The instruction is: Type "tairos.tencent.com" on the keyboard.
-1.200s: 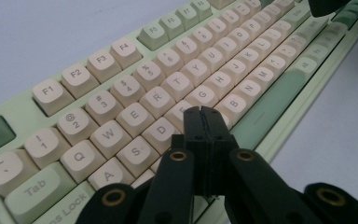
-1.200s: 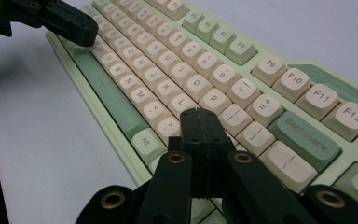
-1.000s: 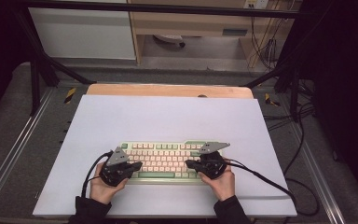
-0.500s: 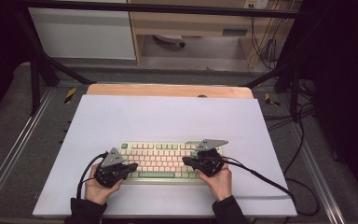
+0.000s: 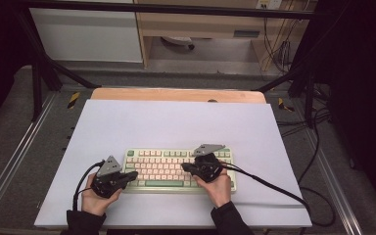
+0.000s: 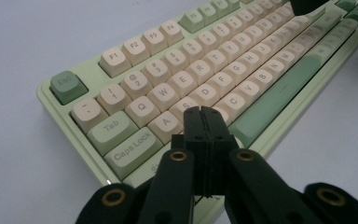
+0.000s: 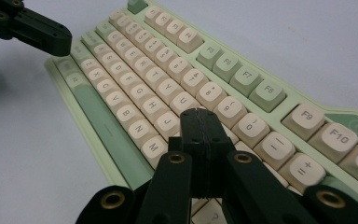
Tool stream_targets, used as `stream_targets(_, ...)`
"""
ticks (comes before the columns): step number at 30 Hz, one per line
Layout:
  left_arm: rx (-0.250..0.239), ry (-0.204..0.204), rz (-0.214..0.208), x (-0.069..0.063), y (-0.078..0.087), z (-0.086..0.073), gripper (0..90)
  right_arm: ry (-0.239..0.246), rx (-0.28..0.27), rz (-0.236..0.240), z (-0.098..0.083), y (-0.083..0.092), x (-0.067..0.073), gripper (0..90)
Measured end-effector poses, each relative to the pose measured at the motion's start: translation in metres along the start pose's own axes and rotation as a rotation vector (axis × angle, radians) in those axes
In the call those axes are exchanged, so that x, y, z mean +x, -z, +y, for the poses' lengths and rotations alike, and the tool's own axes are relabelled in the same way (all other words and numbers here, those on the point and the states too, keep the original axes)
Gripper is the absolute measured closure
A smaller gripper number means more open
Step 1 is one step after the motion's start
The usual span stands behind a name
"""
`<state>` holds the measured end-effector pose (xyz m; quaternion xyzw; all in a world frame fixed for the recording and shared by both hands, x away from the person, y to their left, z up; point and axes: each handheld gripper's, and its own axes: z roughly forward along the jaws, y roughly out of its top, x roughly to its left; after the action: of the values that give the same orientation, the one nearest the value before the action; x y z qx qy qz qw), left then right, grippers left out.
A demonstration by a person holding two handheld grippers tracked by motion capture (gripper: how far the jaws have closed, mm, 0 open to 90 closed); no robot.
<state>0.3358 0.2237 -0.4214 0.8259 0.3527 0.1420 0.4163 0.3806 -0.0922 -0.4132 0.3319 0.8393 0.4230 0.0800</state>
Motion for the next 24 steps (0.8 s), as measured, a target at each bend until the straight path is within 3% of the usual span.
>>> stream_targets(6,-0.003,0.002,0.002,0.001,0.001,0.0,90.0,-0.005,0.01,-0.011,0.002,-0.011,0.0,90.0)
stream_targets(24,0.002,0.0,0.002,0.001,-0.001,-0.001,90.0,-0.01,0.043,-0.049,0.0,-0.021,-0.007,90.0)
